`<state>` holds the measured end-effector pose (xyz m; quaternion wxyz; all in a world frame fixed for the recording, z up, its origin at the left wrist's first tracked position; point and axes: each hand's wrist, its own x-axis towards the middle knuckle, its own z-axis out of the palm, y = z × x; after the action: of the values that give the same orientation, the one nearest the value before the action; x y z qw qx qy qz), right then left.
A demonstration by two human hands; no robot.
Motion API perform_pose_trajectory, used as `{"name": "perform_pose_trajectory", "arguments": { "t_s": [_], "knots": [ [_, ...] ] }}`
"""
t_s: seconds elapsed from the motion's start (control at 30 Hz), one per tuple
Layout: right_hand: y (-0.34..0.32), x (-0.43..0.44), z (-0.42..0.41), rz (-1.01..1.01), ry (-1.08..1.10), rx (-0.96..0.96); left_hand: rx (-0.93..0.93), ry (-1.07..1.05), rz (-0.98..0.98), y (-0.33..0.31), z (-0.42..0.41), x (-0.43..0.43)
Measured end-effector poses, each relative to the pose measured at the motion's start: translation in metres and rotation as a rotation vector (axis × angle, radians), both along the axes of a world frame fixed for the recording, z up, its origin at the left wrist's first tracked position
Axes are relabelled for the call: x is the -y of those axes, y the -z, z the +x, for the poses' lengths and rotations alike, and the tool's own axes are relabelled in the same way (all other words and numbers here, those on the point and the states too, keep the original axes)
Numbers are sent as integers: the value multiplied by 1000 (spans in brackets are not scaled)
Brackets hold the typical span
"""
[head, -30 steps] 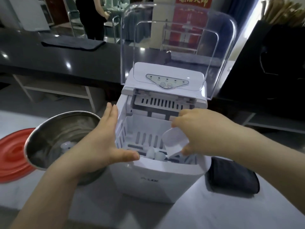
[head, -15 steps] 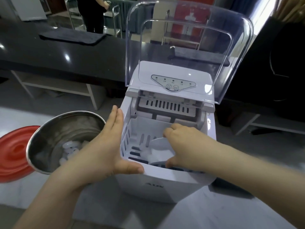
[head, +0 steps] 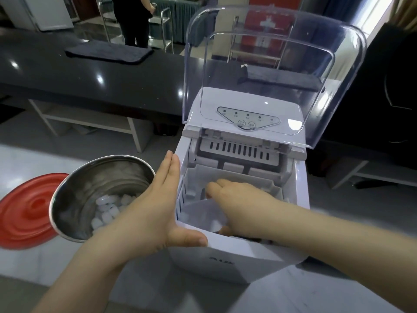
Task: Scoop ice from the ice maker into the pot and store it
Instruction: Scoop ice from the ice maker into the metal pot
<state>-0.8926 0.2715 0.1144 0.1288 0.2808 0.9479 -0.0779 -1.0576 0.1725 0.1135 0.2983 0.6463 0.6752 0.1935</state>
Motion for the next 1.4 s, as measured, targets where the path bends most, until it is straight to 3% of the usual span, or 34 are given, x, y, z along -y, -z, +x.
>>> {"name": "perform_pose_trajectory", "arguments": {
  "t_s": [0.27,0.57,0.8,0.97,1.4],
  "knots": [
    [-23,-21,12,258,-138,8,-5,-3,-23,0,1,1],
    [-31,-17,26,471,-291,219,-33,-14,-57,-1,3,1],
    [-42,-14,30,284,-332,355,-33,-15,-49,-3,3,3],
    [-40,-14,27,172,-220,408,-44,-17,-39,-3,3,3],
    [-29,-3,33,134,-42,220,-36,-22,-17,-1,2,2]
  ]
}}
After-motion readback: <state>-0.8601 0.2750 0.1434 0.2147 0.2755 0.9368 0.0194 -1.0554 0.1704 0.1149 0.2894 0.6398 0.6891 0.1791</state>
